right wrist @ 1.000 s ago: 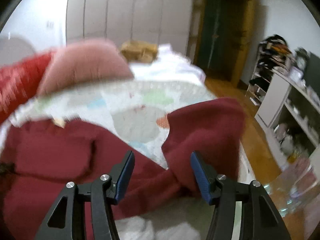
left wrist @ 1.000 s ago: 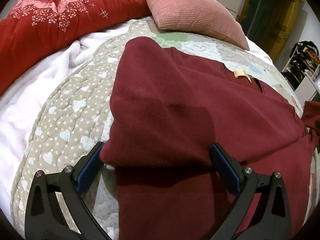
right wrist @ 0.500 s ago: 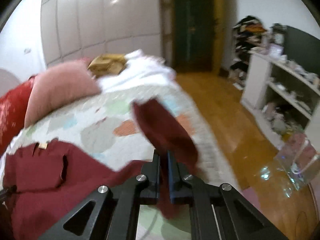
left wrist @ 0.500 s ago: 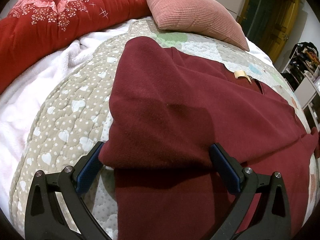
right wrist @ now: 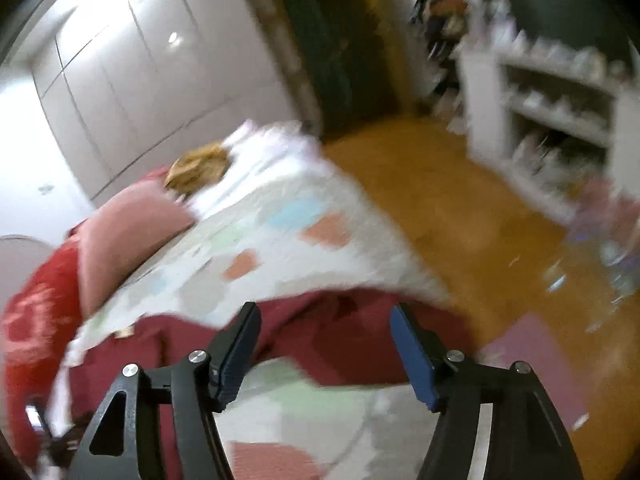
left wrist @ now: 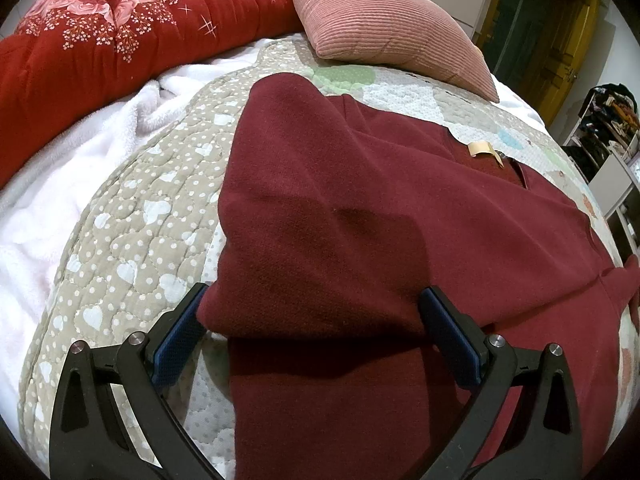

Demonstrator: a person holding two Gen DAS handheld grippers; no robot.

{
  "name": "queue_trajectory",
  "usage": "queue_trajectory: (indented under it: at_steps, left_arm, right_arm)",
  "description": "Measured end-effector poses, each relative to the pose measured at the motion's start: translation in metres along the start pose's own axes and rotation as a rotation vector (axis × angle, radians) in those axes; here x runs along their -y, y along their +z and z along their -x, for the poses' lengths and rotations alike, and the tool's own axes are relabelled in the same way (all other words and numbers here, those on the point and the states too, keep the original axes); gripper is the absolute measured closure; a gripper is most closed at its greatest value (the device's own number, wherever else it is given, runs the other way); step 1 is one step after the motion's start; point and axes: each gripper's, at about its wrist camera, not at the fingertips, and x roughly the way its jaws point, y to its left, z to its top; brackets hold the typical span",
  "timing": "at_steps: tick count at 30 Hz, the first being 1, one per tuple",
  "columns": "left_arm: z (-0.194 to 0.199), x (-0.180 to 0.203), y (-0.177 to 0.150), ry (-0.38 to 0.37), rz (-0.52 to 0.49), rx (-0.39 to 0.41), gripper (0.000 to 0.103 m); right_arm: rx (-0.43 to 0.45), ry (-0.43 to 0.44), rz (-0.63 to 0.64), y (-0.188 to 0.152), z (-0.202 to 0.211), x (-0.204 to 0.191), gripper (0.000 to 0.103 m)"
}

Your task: Fold small clothes

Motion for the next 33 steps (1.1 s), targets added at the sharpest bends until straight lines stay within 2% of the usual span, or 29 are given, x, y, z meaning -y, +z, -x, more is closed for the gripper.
queue_trajectory:
  at_steps: [2,5,7,8,9,10,13,15,17,19,21,23,26,28,29,30,31,32,33]
  left_arm:
    - [0.0,0.0,0.0,0.0,0.0,0.0,0.0]
    - [-0.001,0.0,0.001,-0.001,0.001,0.001,0.0]
    - [-0.001,0.0,0.001,-0.002,0.002,0.001,0.0]
    - [-0.001,0.0,0.001,-0.003,0.003,0.001,0.0]
    - [-0.001,0.0,0.002,-0.005,0.004,0.001,0.0]
    - [-0.002,0.0,0.002,-0.005,0.004,0.001,0.0]
    - [-0.001,0.0,0.001,-0.004,0.003,0.001,0.0]
    - [-0.001,0.0,0.001,-0.004,0.004,0.001,0.0]
    - [-0.001,0.0,0.001,-0.003,0.003,0.001,0.0]
    - [-0.002,0.0,0.002,-0.003,0.003,0.001,0.0]
    - [-0.002,0.0,0.002,-0.003,0.003,0.001,0.0]
    - [-0.001,0.0,0.001,-0.004,0.003,0.001,0.0]
    - [-0.001,0.0,0.001,-0.004,0.003,0.001,0.0]
    - [-0.001,0.0,0.002,-0.003,0.003,0.001,0.0]
    - [-0.001,0.0,0.002,-0.003,0.003,0.001,0.0]
    - [-0.001,0.0,0.002,-0.004,0.003,0.001,0.0]
    - [-0.001,0.0,0.002,-0.004,0.003,0.001,0.0]
    - [-0.002,0.0,0.002,-0.004,0.003,0.001,0.0]
    - [-0.001,0.0,0.001,-0.004,0.003,0.001,0.0]
  right_arm:
    - [-0.083,0.064,-0.099,0.002,-0.038,0.0,0.038]
    - [-0.132,0.124,-0.253,0.007,-0.077,0.005,0.038]
    - [-0.208,0.154,-0.295,0.008,-0.102,0.004,0.038]
    - [-0.255,0.141,-0.301,0.008,-0.115,0.002,0.048]
    - [-0.263,0.121,-0.296,0.007,-0.121,0.0,0.08]
    - [-0.24,0.113,-0.265,0.009,-0.12,-0.005,0.095]
    - [-0.144,0.134,-0.177,0.013,-0.092,-0.018,0.097]
    - [-0.077,0.166,-0.078,0.009,-0.052,-0.032,0.097]
    - [-0.052,0.225,-0.054,-0.005,-0.017,-0.033,0.097]
    - [-0.058,0.265,-0.049,-0.025,0.005,-0.03,0.097]
    - [-0.105,0.283,-0.063,-0.054,0.017,-0.019,0.097]
    - [-0.212,0.255,-0.064,-0.09,0.009,-0.008,0.097]
    - [-0.357,0.157,-0.019,-0.129,-0.004,0.006,0.092]
    - [-0.329,0.157,-0.05,-0.135,0.007,0.021,0.091]
    - [-0.284,0.138,-0.092,-0.132,0.018,0.034,0.083]
    - [-0.243,0.114,-0.123,-0.127,0.026,0.044,0.066]
    - [-0.196,0.094,-0.16,-0.121,0.033,0.055,0.054]
    - [-0.159,0.075,-0.198,-0.118,0.038,0.064,0.038]
    - [-0.131,0.051,-0.241,-0.114,0.041,0.074,0.035]
